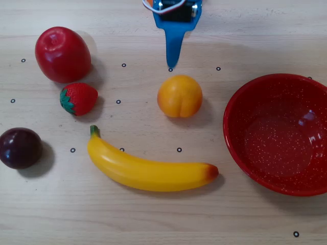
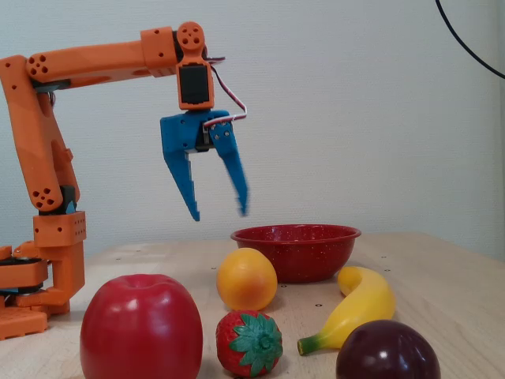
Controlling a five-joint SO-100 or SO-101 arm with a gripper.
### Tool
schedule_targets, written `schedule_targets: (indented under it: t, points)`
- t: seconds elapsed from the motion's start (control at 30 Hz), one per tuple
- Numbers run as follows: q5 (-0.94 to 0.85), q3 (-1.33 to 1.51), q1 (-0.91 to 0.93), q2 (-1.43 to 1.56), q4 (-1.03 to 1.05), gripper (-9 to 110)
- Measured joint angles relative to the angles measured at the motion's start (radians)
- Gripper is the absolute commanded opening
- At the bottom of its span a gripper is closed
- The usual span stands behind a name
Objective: Put the peach in the red bowl.
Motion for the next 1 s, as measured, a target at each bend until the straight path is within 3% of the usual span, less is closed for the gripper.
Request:
schedule_targets:
  t: [0.4,1.0]
  points:
    - [0.063,0.241,0.018,-0.078,-0.120,61]
    - [0.130,0.310,0.051,-0.229,-0.387,65]
